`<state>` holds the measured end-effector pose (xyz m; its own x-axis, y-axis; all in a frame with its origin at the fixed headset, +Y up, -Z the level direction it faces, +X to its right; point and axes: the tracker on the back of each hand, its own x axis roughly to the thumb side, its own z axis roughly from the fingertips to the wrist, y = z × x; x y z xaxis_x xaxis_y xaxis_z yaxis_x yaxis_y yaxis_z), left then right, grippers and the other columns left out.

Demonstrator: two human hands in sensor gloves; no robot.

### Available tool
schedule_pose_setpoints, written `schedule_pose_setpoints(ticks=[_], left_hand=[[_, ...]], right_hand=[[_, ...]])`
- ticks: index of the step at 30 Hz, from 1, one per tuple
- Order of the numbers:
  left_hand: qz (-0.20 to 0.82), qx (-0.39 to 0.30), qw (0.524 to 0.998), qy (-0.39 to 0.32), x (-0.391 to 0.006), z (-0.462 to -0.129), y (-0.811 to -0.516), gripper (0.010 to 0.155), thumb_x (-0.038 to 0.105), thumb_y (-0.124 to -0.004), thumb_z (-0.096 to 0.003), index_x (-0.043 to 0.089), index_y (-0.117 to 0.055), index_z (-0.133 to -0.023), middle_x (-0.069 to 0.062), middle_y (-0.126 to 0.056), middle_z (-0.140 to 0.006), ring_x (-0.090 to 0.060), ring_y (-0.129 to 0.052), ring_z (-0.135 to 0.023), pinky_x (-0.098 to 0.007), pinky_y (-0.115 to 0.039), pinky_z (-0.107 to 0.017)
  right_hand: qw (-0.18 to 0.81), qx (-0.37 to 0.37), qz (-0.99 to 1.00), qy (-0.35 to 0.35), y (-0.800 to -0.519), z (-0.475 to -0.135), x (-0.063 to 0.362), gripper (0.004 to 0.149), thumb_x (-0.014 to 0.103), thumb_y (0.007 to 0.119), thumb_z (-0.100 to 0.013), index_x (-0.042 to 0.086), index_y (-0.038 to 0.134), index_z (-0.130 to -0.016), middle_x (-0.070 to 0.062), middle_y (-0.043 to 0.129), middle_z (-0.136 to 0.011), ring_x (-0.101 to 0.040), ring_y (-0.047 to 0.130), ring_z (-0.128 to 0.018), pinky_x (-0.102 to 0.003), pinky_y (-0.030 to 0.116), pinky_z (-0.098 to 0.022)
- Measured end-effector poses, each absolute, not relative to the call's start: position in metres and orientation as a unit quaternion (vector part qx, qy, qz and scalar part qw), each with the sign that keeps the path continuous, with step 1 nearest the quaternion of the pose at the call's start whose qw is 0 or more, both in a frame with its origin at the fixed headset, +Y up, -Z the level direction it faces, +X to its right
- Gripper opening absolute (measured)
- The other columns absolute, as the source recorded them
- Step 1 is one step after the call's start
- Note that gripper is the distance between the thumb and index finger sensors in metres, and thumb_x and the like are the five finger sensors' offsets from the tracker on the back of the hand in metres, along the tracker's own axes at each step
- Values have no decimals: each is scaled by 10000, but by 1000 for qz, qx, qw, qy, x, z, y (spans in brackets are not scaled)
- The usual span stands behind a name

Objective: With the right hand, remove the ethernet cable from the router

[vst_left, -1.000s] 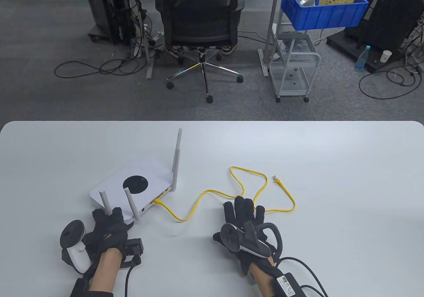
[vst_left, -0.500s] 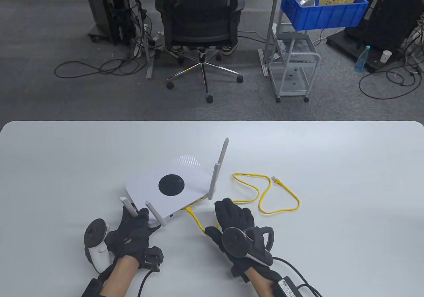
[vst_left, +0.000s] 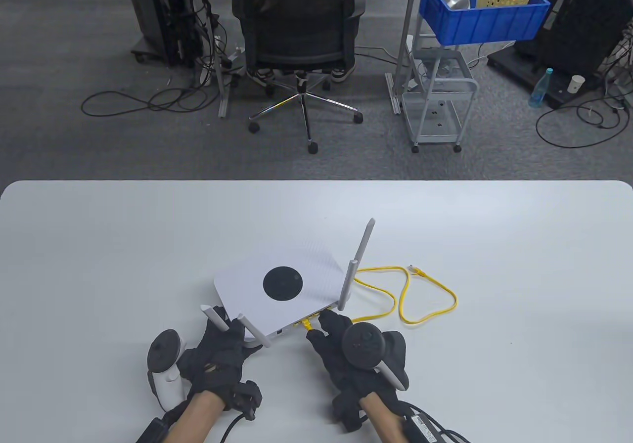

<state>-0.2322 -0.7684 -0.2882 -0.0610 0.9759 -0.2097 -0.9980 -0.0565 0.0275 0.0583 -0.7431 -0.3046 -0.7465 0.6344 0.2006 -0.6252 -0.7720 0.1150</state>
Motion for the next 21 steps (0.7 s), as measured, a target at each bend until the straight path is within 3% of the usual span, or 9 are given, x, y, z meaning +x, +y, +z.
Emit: schedule_pose_setpoints(ticks=[11, 15, 21], left_hand=[[732, -83, 673, 65, -216, -285, -771, 793, 287, -692, -614, -1, -93, -1046, -321, -449, -1081, -358, -861, -926, -416, -878, -649], [726, -86, 679, 58, -211, -284, -773, 799, 288, -689, -614, -2, -79, -1040, -322, -435, -1080, -357, -854, -932, -409, -876, -656], [707, -83, 701, 37, -203, -284, -771, 806, 287, -684, -609, 3, -61, -1035, -315, -425, -1079, -350, -846, -941, -408, -874, -664]], right_hand=[[419, 44, 903, 81, -754, -311, 65, 704, 574, 506, -549, 59, 594, -1021, -195, 829, -911, -164, 984, -601, -469, 813, -584], [453, 19, 885, 106, -758, -313, 69, 674, 563, 547, -557, 64, 624, -1004, -177, 852, -887, -151, 989, -577, -462, 814, -582], [526, -34, 839, 138, -764, -315, 74, 519, 461, 641, -583, 80, 708, -930, -122, 911, -769, -96, 989, -480, -435, 833, -556]])
